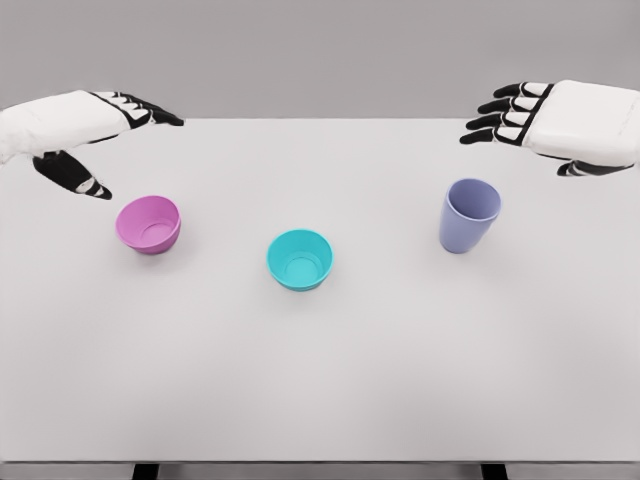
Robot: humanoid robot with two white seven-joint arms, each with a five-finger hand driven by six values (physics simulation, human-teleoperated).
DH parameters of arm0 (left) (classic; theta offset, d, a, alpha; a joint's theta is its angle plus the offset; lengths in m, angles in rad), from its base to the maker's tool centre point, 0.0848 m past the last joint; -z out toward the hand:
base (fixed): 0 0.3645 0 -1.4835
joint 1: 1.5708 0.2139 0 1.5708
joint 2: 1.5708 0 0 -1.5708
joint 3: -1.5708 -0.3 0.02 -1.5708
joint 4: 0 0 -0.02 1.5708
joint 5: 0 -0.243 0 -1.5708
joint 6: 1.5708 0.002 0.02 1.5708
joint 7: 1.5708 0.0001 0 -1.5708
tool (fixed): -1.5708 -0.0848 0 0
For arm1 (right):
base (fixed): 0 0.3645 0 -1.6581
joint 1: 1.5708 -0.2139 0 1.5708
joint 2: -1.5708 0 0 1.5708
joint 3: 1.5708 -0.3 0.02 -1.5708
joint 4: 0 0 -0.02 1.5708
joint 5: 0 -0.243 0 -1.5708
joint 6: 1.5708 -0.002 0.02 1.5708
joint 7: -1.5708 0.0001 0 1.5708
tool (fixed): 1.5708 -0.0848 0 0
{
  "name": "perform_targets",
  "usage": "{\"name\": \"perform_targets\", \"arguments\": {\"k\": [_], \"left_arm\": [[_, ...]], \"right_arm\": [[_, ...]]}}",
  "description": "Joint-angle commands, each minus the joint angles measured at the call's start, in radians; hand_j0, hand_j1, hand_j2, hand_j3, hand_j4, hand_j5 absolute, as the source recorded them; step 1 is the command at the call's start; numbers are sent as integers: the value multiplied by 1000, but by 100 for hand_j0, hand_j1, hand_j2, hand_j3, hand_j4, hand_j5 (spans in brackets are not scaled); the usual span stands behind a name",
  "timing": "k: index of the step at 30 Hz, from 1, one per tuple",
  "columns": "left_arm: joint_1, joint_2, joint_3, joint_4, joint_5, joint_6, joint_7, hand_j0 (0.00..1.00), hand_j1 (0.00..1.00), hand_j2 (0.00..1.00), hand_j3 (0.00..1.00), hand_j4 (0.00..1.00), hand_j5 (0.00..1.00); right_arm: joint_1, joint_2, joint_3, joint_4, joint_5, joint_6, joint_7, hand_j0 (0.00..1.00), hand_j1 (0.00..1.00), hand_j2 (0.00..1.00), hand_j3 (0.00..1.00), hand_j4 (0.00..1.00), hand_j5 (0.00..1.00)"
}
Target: Stacking bowl and cup with both arms
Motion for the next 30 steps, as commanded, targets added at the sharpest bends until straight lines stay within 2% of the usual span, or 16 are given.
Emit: {"name": "perform_targets", "arguments": {"k": [1,3,6,8,11,15,30], "left_arm": [[-9,25,-201,-2,1,85,-1,100,100,100,100,100,100],[-71,44,-267,-5,13,82,-1,100,100,100,100,100,100],[-134,35,-322,5,16,82,-1,100,100,100,100,100,100],[-177,31,-385,12,18,88,-1,100,100,100,100,100,100],[-223,27,-442,15,72,102,-1,100,100,100,100,100,100],[-226,7,-454,32,107,206,-1,100,100,100,100,100,100],[-227,-27,-482,89,99,214,-1,100,100,100,100,100,100]], "right_arm": [[0,0,-1,0,-3,3,0,100,100,100,100,100,100],[0,-1,-1,0,-3,3,0,100,100,100,100,100,100],[0,0,-1,0,-3,3,0,100,100,100,100,100,100],[0,0,-1,0,-3,3,0,100,100,100,100,100,100],[0,2,-8,0,-3,3,0,100,100,100,100,100,100],[2,2,-12,0,-3,3,0,100,100,100,100,100,100],[2,2,-14,0,-3,3,0,100,100,100,100,100,100]]}}
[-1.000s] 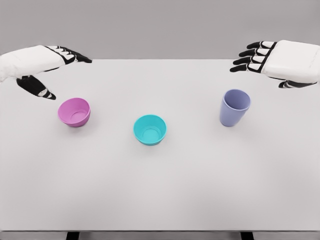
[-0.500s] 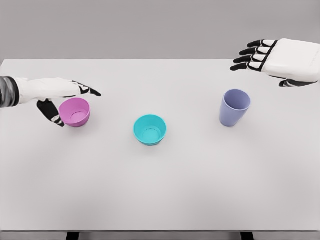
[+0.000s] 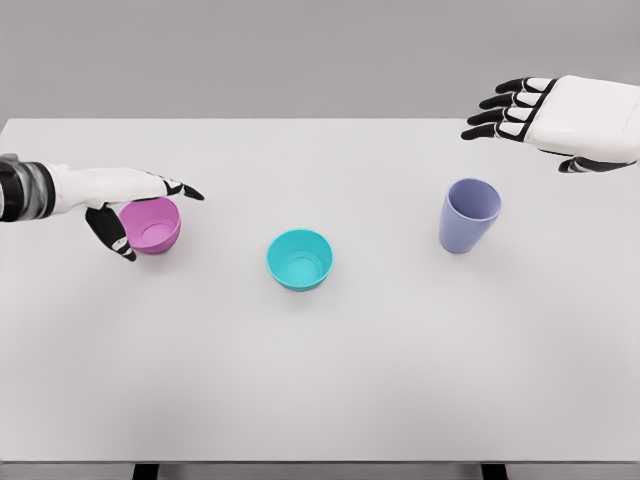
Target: Stacking bowl and cup with both arms
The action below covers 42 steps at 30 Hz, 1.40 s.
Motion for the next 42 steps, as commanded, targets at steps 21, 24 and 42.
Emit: {"name": "perform_targets", "arguments": {"k": [21,24,42], "left_arm": [[2,-66,-19,102,-150,-10,0,100,100,100,100,100,100],[5,-69,-19,102,-168,-10,0,100,100,100,100,100,100],[15,-118,-21,180,-233,-13,0,100,100,100,100,100,100]], "right_arm": [[0,-1,0,0,-4,3,-1,100,100,100,100,100,100],[0,-1,0,0,-4,3,-1,100,100,100,100,100,100],[0,-1,0,0,-4,3,-1,100,100,100,100,100,100]]}}
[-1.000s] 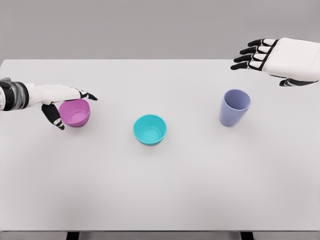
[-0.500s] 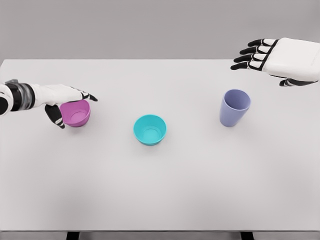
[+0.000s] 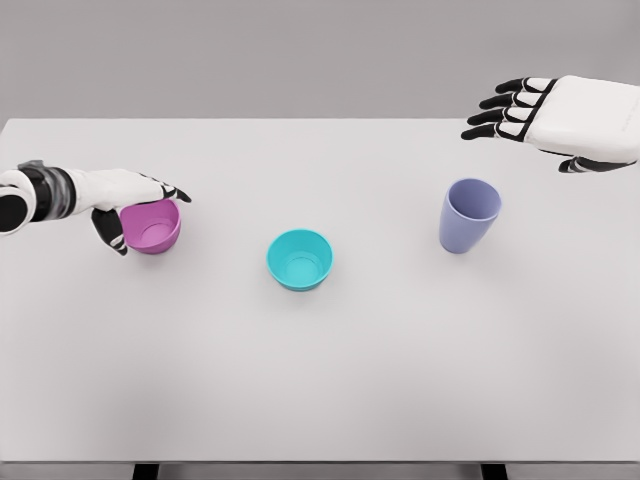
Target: Stacking bowl and cup with both arms
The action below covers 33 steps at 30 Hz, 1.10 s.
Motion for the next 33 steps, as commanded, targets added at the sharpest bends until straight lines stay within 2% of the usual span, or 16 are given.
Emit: {"name": "perform_targets", "arguments": {"k": [1,8,14,22,33], "left_arm": [[0,-11,-4,22,-8,-3,0,100,100,100,100,100,100],[-2,-25,-16,32,-9,-1,0,99,99,99,99,99,99],[0,-25,-25,32,-22,-1,0,76,76,76,76,76,76],[-11,-22,-16,16,-9,-1,0,65,65,65,65,65,65],[-37,-1,-12,-109,-14,-1,0,62,62,62,62,62,62]], "right_arm": [[0,-1,0,0,-4,3,-1,100,100,100,100,100,100],[0,-1,0,0,-4,3,-1,100,100,100,100,100,100],[0,-1,0,0,-4,3,-1,100,100,100,100,100,100],[0,-1,0,0,-4,3,-1,100,100,100,100,100,100],[2,-1,0,0,-4,3,-1,100,100,100,100,100,100]]}}
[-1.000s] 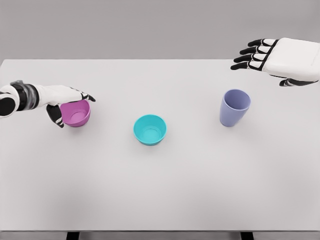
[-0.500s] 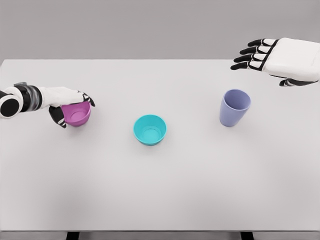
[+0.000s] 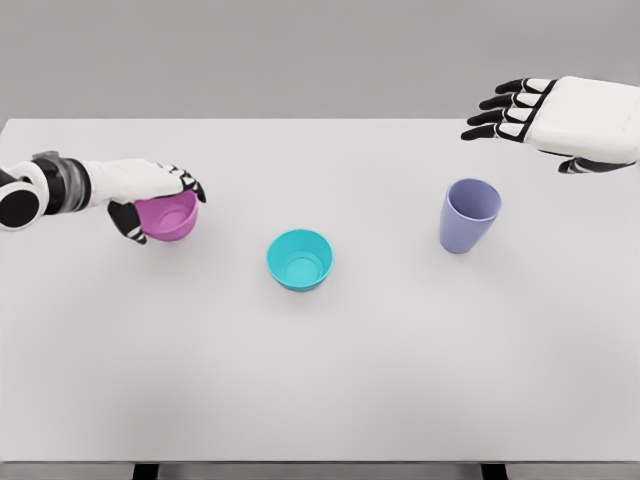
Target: Stacking bowl and cup with both arms
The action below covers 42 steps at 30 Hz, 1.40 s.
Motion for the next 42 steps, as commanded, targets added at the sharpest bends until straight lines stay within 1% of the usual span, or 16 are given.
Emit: {"name": "perform_targets", "arguments": {"k": [1,5,11,18,22,26,30,32,40,42], "left_arm": [[0,7,2,-39,-1,0,1,62,62,62,62,62,62],[-15,24,2,-98,2,0,1,62,62,62,62,62,62],[-23,24,5,-137,-1,-2,1,62,62,62,62,62,62],[-31,15,12,-164,0,-6,1,62,62,62,62,62,62],[-38,9,12,-167,0,-51,1,62,62,62,62,62,62],[-48,-20,12,-168,-1,-103,1,62,62,62,62,62,62],[-54,-49,12,-177,-1,-112,1,62,62,62,62,62,62],[-58,-63,11,-179,-1,-144,1,62,62,62,62,62,62],[-57,-114,6,-180,-1,-146,1,62,62,62,62,62,62],[-57,-138,2,-182,-4,-172,1,63,63,63,63,63,63]], "right_arm": [[0,0,0,0,-4,3,-1,100,100,100,100,100,100],[2,0,0,0,-4,3,-1,100,100,100,100,100,100],[2,-1,0,0,-4,3,-1,100,100,100,100,100,100],[0,0,0,0,-4,3,-1,100,100,100,100,100,100],[2,0,0,0,-4,3,-1,100,100,100,100,100,100],[2,0,0,0,-4,3,-1,100,100,100,100,100,100],[2,0,0,0,-4,3,-1,100,100,100,100,100,100],[2,0,0,0,-4,3,-1,100,100,100,100,100,100],[2,0,0,0,-4,3,-1,100,100,100,100,100,100],[2,0,0,0,-4,3,-1,100,100,100,100,100,100]]}}
